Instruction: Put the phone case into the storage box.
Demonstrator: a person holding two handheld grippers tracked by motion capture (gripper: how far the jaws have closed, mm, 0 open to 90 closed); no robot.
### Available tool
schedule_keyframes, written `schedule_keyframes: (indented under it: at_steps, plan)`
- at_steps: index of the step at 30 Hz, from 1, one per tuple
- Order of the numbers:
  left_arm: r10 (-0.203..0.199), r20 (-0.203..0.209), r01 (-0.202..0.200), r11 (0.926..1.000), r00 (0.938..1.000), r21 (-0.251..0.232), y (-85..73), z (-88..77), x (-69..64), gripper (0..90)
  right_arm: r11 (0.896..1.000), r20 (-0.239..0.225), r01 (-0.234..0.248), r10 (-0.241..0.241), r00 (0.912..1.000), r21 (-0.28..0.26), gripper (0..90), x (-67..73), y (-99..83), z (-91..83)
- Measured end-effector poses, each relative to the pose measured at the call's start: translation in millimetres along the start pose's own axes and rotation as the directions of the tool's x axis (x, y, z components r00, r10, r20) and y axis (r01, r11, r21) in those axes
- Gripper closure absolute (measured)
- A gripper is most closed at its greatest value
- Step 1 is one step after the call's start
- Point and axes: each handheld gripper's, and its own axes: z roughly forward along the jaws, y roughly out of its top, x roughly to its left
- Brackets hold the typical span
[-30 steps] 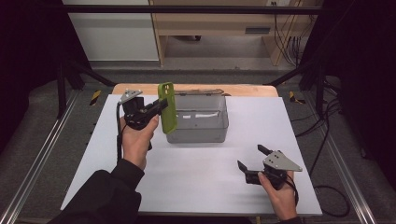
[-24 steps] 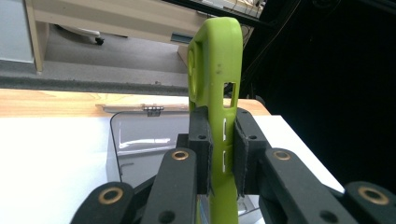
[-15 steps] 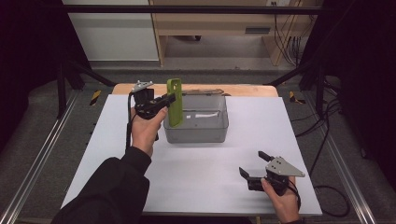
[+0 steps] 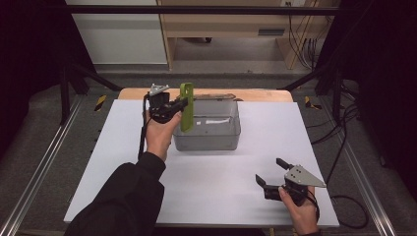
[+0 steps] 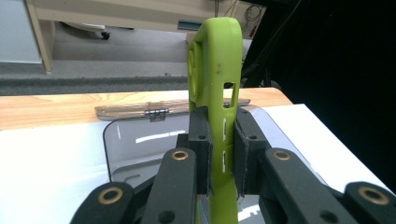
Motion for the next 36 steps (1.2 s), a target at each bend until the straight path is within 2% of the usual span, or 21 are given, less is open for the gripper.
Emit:
schedule_keyframes:
  at_steps: [14,19,23,26,31,34,36]
  plan:
    - [0.004,-0.042,-0.002,0.9992,0.9991,0.041,-3.9,12.3,7.4,79.5,0.999,0.029,-0.017,0.018,0.9994,-0.036,5.2,-3.5,0.0,-7.3]
    - [0.008,-0.055,-0.006,0.999,0.9984,0.044,-5.4,15.6,6.4,79.4,0.997,0.09,-0.003,0.011,0.9959,-0.083,4.8,-7.5,-3.0,-16.2]
    - [0.015,-0.052,-0.012,0.9986,0.9985,0.051,-6.4,18.0,4.0,79.4,0.991,0.074,0.021,-0.012,0.9972,-0.131,4.2,-9.9,-6.2,-21.9]
    - [0.015,-0.06,-0.012,0.9989,0.9981,0.045,-6.6,18.5,4.2,79.4,0.988,0.072,0.048,-0.038,0.9967,-0.144,3.9,-11.0,-8.3,-24.1]
    - [0.0,-0.057,0.003,0.9994,0.9983,0.036,-6.6,19.1,5.2,79.4,0.982,0.058,0.055,-0.045,0.9973,-0.18,2.7,-14.2,-12.3,-29.5]
    - [0.002,-0.056,0.0,0.9991,0.9984,0.042,-7.4,20.5,5.9,79.4,0.977,0.01,0.034,-0.032,0.9994,-0.212,2.1,-14.3,-13.6,-30.9]
    - [-0.002,-0.056,0.004,0.999,0.9985,0.044,-8.1,21.3,6.5,79.4,0.978,-0.039,0.026,-0.035,0.9986,-0.209,2.0,-11.6,-12.3,-27.2]
